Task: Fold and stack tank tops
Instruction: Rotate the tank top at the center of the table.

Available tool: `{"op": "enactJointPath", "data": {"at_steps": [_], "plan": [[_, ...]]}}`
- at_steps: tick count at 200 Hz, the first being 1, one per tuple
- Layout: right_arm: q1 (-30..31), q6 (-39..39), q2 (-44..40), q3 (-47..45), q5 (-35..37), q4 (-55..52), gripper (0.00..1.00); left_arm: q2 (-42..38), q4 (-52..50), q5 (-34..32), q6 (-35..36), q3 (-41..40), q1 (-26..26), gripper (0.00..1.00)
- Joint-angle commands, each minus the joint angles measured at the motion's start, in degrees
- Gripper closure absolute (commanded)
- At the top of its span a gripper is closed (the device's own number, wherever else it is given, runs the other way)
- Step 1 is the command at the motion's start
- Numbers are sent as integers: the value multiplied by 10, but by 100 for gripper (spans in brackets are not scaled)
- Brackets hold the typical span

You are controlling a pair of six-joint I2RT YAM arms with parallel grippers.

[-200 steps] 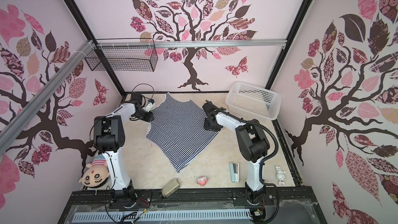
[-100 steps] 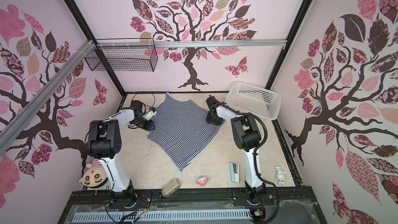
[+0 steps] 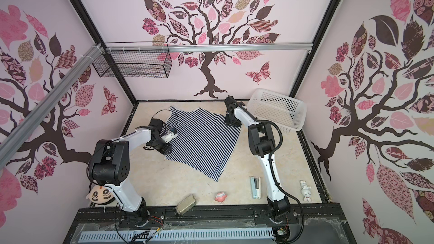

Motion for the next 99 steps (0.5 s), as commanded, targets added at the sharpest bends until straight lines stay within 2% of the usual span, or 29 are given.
{"op": "enactJointPath", "data": {"at_steps": [1,19,50,74,99], "plan": [[-16,-12,77,107,-8,-89,59,-30,-47,-4,1,-22,-28,62],[-21,-14,104,164,-31,-95,58,-57,-53,-18,2,-45,-60,62],[-27,-17,75,138,-103,-41,58,-121,-70,-17,13,-80,-111,62],[-27,-20,50,132,-133,-32,57,-159,-108,21,8,-62,-119,61],[-15,-24,-8,114,-151,-49,57,-186,-80,-18,-14,-44,-116,61]]}}
